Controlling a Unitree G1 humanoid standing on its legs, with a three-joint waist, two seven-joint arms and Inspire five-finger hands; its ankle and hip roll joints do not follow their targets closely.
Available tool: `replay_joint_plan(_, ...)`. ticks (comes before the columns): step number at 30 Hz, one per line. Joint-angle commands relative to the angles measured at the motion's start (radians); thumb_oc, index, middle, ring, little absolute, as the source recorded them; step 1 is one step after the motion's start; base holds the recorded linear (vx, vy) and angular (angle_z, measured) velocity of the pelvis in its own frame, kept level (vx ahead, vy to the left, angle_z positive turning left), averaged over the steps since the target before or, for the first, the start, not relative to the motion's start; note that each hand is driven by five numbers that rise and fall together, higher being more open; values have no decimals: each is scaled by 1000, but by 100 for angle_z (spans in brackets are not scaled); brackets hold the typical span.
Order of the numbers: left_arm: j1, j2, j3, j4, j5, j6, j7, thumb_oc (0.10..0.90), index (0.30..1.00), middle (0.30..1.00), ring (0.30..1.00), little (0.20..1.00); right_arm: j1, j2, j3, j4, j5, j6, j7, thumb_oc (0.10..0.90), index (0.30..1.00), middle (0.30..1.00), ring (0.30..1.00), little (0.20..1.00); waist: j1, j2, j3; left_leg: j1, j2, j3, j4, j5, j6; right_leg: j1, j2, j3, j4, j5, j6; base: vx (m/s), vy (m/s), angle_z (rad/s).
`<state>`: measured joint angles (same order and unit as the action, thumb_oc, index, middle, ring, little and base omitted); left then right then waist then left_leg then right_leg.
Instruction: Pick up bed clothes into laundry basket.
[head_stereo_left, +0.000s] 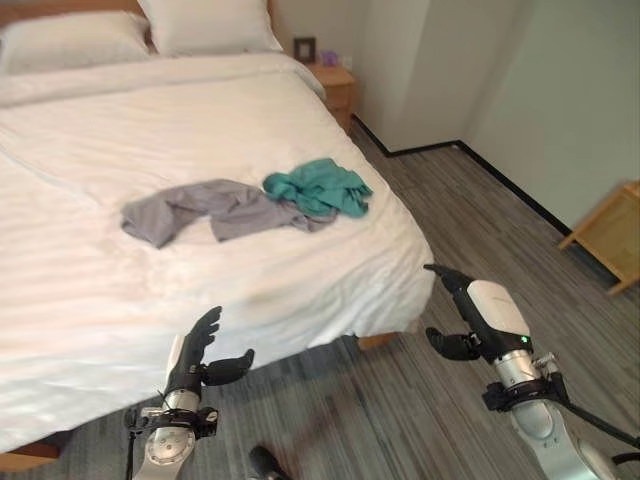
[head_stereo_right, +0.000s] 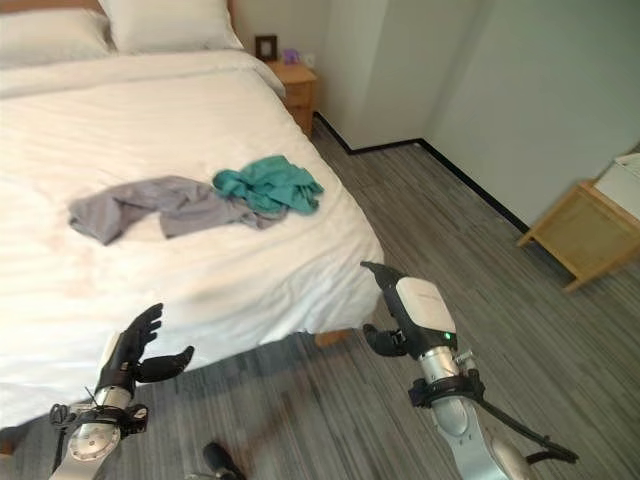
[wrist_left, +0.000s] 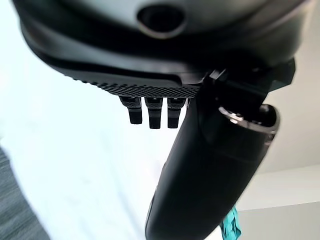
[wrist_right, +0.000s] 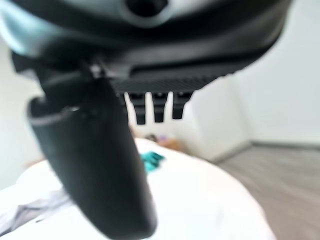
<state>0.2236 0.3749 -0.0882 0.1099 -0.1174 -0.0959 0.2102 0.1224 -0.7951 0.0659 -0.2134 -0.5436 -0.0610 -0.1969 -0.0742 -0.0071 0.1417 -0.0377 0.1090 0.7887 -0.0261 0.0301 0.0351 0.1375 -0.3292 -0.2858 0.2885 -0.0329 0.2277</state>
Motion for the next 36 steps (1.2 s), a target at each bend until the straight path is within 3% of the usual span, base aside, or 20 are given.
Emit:
replay_joint_plan(1, -55, 58, 40, -134, 8, -105, -2, 800, 900, 900, 900, 900, -202, -114, -212, -39, -7, -1, -134, 800, 900, 900, 900, 900, -25, -17, -12, 139, 104, -76, -61, -33, -101, -47, 35, -99, -219, 36, -44, 357, 20, 34)
replay_joint_plan(4, -69, 56, 44, -126, 7, -109, -11, 800, 900, 900, 900, 900, -195, -138, -245, -35, -8, 9, -137, 800, 900, 900, 900, 900, -42, -21, -7, 164, 84, -106, -61, -60, -104, -75, 75, -76, -334, 38, -40, 322, 8, 63)
replay_joint_plan(5, -78, 56, 58, -114, 10, -112, -13, 800, 900, 900, 900, 900, -195, -155, -264, -3, 1, 19, -137, 800, 900, 900, 900, 900, -43, -34, -2, 196, 65, -130, -61, -94, -103, -118, 89, -47, -375, 41, -29, 261, -2, 65)
replay_joint_plan(10, -54, 49, 83, -83, 27, -118, -37, 800, 900, 900, 900, 900, -231, -237, -279, 120, 33, 42, -140, 800, 900, 900, 900, 900, -20, -46, -6, 245, 34, -159, -61, -141, -96, -168, 110, -51, -376, 63, -24, 238, -43, 5)
replay_joint_plan(16, -54, 42, 80, -48, 12, -125, -47, 800, 900, 900, 900, 900, -252, -341, -297, 244, 37, 61, -150, 800, 900, 900, 900, 900, -32, -38, 3, 282, 22, -234, -61, -201, -99, -262, 129, 43, -376, 85, -7, 263, -114, 65)
replay_joint_plan(19, -60, 50, 94, -25, 6, -125, -35, 800, 900, 900, 900, 900, -319, -387, -248, 291, 14, 75, -143, 800, 900, 900, 900, 900, -18, -32, 12, 312, 27, -244, -61, -219, -111, -308, 114, 5, -376, 94, -4, 209, -177, 43)
replay_joint_plan(22, -48, 41, 94, -16, 4, -126, -33, 800, 900, 900, 900, 900, -383, -398, -202, 330, 23, 73, -142, 800, 900, 900, 900, 900, -4, -30, -6, 338, 16, -272, -61, -240, -114, -283, 110, -12, -376, 102, -12, 256, -239, 22)
replay_joint_plan(25, -37, 27, 96, -13, -10, -127, -28, 800, 900, 900, 900, 900, -455, -419, -157, 338, 21, 71, -143, 800, 900, 900, 900, 900, 13, -11, -2, 367, 40, -296, -56, -192, -137, -223, 113, -37, -376, 95, -30, 266, -289, 43)
replay_joint_plan(26, -38, 22, 94, -13, -23, -127, -29, 800, 900, 900, 900, 900, -473, -419, -148, 333, 24, 71, -148, 800, 900, 900, 900, 900, 23, -10, 1, 349, 55, -301, -3, -183, -148, -196, 115, -42, -376, 81, -41, 239, -303, 23)
replay_joint_plan(28, -31, 16, 85, -16, -51, -132, -40, 800, 900, 900, 900, 900, -529, -435, -118, 338, 31, 70, -146, 800, 900, 900, 900, 900, 35, -4, 10, 288, 115, -332, 160, -118, -188, -137, 132, -59, -376, 32, -72, 220, -332, 27)
replay_joint_plan(30, -30, 14, 75, -17, -75, -133, -46, 800, 900, 900, 900, 900, -588, -466, -87, 347, 49, 69, -148, 800, 900, 900, 900, 900, 38, 1, 36, 205, 197, -389, 380, 6, -234, -70, 167, -76, -376, -23, -121, 220, -389, 27)
replay_joint_plan(31, -30, 15, 68, -20, -86, -132, -47, 800, 900, 900, 900, 900, -608, -482, -77, 343, 54, 73, -147, 800, 900, 900, 900, 900, 48, -8, 51, 175, 217, -400, 461, 58, -242, -50, 167, -77, -376, -35, -136, 210, -367, 37)
replay_joint_plan(32, -30, 10, 64, -20, -101, -134, -48, 800, 900, 900, 900, 900, -628, -487, -57, 343, 60, 75, -141, 800, 900, 900, 900, 900, 52, -11, 61, 153, 237, -405, 507, 72, -243, -29, 175, -82, -376, -51, -150, 199, -303, 30)
replay_joint_plan(33, -29, 6, 57, -19, -114, -132, -48, 800, 900, 900, 900, 900, -655, -484, -25, 346, 64, 80, -139, 800, 900, 900, 900, 900, 58, -13, 76, 125, 235, -412, 529, 54, -233, -17, 178, -78, -376, -58, -156, 180, -239, 16)
replay_joint_plan(35, -14, -1, 56, -23, -127, -133, -52, 800, 900, 900, 900, 900, -681, -487, 4, 340, 68, 83, -128, 800, 900, 900, 900, 900, 72, -16, 87, 67, 174, -429, 478, 8, -190, -15, 175, -66, -376, -45, -158, 93, -94, 10)
replay_joint_plan(36, -1, -5, 54, -30, -130, -134, -55, 800, 900, 900, 900, 900, -691, -488, 18, 332, 71, 78, -122, 800, 900, 900, 900, 900, 81, -10, 83, 62, 132, -451, 397, -32, -177, -18, 175, -57, -376, -47, -151, 131, 27, 22)
